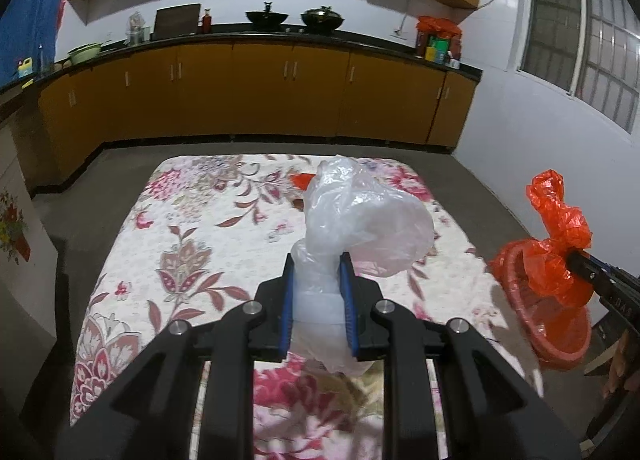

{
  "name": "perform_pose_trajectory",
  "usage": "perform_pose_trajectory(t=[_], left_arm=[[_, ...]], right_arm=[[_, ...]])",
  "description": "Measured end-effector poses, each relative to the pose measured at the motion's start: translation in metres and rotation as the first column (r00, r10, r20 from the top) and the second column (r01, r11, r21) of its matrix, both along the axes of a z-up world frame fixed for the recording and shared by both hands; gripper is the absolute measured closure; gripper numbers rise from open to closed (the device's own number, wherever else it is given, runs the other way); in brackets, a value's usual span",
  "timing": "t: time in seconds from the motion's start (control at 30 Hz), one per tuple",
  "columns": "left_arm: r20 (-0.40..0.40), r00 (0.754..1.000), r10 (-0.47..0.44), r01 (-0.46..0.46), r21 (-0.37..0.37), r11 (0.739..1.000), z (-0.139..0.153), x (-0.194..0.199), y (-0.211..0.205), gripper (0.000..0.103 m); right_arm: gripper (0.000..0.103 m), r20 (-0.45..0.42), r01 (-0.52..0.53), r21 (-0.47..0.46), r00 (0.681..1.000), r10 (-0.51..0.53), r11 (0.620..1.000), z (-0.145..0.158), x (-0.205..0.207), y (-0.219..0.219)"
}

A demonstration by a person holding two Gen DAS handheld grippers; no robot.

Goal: Collect trash
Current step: 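Carry white bag and orange bag to the red basket and release both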

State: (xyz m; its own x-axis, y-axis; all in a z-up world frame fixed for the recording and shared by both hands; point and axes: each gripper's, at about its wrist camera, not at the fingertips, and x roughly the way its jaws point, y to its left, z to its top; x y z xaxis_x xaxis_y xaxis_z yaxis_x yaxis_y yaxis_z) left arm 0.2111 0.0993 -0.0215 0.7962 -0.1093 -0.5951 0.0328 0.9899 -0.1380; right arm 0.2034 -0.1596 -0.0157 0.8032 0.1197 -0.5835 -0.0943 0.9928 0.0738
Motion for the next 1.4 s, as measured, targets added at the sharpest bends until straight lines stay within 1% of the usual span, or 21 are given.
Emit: perform_pose_trajectory(t=[0.27,0.4,0.53,0.77,1.0,1.3,1.4], left_arm=[[0.025,0.997,-0.080,0.080,0.004,0.997,0.017,-0.007,-0.040,0.082],[0.038,0.990,-0.133,0.133,0.008,0.991,0.024,-0.010,-0.066,0.082],[0.038,0.983,-0.181,0.181,0.005,0.983,0.026,-0.010,-0.091,0.082],[0.030,0.969,-0.246,0.246,-0.024,0.969,0.026,-0.007,-0.127,0.082],[0.024,0.949,-0.314,0.315,-0.047,0.948,0.023,-0.006,-0.165,0.082],[-0.015,0.910,-0.415,0.412,-0.100,0.906,0.004,0.004,-0.217,0.082],[-0.023,0.896,-0.444,0.440,-0.101,0.892,-0.003,0.009,-0.232,0.081]], right_arm=[[0.087,0.030,0.073,-0.006,0.997,-0.073,0.997,0.006,-0.025,-0.031],[0.087,0.024,0.112,0.007,0.993,-0.112,0.994,0.002,-0.032,-0.049],[0.087,0.020,0.145,0.016,0.989,-0.145,0.989,-0.001,-0.038,-0.064],[0.087,0.019,0.205,0.035,0.978,-0.206,0.978,-0.003,-0.047,-0.093],[0.087,0.017,0.257,0.037,0.966,-0.258,0.966,-0.004,-0.056,-0.118],[0.087,0.016,0.329,0.049,0.944,-0.331,0.943,-0.006,-0.061,-0.148],[0.087,0.011,0.348,0.056,0.937,-0.349,0.936,-0.010,-0.059,-0.157]])
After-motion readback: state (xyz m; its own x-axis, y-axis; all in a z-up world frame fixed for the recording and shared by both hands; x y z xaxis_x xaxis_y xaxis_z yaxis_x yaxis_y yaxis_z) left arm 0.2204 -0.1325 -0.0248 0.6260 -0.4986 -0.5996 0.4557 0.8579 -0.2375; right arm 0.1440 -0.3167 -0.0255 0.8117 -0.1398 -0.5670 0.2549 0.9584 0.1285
